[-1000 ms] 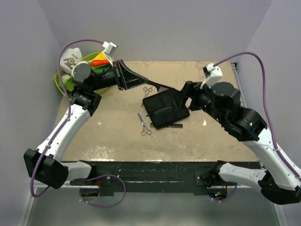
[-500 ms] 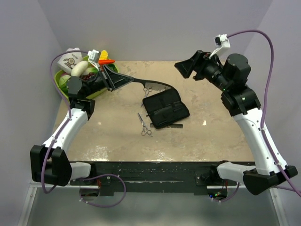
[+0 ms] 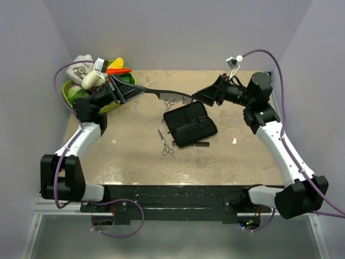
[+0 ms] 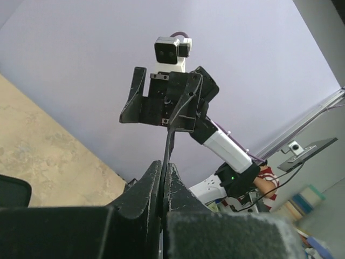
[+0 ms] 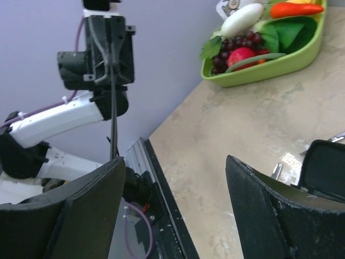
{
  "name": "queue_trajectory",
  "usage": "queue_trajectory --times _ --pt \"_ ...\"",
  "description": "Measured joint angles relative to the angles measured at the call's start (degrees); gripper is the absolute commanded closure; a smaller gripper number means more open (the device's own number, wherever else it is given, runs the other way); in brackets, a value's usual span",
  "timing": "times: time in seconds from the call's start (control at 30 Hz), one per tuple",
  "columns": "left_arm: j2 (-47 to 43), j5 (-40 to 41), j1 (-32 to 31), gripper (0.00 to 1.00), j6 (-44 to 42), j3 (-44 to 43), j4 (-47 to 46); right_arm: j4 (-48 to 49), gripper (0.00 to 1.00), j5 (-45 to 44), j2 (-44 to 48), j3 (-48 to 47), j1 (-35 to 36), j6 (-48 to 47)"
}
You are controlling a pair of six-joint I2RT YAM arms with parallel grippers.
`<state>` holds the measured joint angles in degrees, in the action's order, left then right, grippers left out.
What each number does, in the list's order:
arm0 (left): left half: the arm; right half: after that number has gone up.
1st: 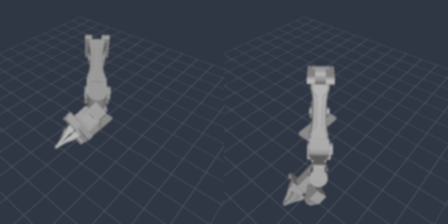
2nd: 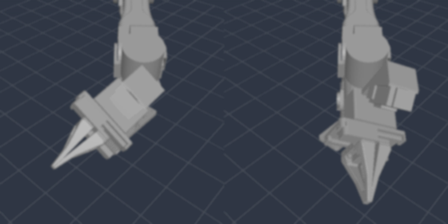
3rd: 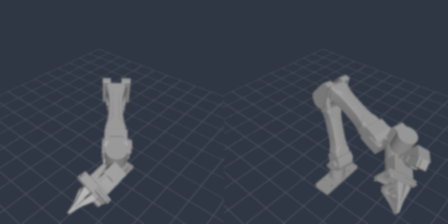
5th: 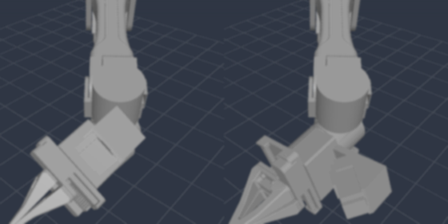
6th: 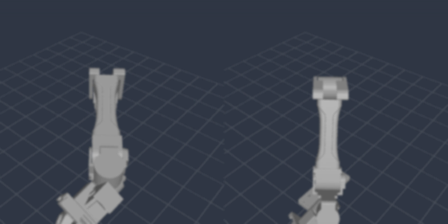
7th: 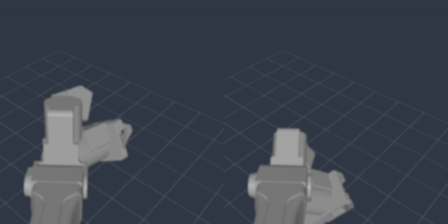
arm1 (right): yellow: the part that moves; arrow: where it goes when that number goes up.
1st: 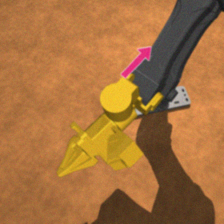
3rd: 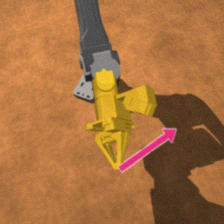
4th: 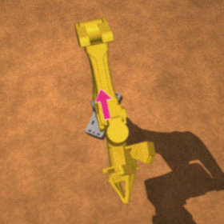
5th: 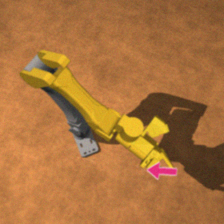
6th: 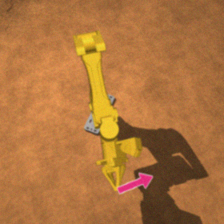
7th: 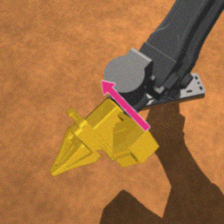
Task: Sort the hair-cutting tools
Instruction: Pick up the comb at the center of the board.
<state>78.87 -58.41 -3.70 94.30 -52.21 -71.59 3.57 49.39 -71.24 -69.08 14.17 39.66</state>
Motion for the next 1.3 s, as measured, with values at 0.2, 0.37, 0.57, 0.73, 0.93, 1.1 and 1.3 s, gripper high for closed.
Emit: queue_trajectory --times 0.2,0.37,0.57,0.73,0.93,1.1,1.3 --pt "1.92 0.04 0.00 1.00 2.86 0.28 -1.22 4.85 0.26 3.10 0.39 0.96 0.00 2.34" --pt "2.67 0.04 0.00 1.00 3.74 0.28 -1.64 5.01 0.28 3.54 2.03 1.53 -0.04 2.84" --pt "3.85 0.11 0.04 1.00 3.65 0.28 -1.62 5.35 0.29 4.24 3.41 1.64 0.07 3.19" --pt "4.24 0.11 0.04 1.00 3.67 0.28 -1.64 5.51 0.32 4.26 3.39 2.19 0.31 3.45" --pt "4.81 0.09 0.04 1.00 3.69 0.26 -1.62 5.51 0.41 4.28 2.08 2.91 1.57 3.45" --pt "5.14 0.07 0.04 1.00 3.67 0.11 -1.64 5.11 0.49 4.22 0.04 2.78 3.74 3.21" --pt "6.05 0.00 0.04 1.00 3.69 -0.20 -1.62 4.04 0.56 4.13 -1.90 2.21 5.44 2.80"
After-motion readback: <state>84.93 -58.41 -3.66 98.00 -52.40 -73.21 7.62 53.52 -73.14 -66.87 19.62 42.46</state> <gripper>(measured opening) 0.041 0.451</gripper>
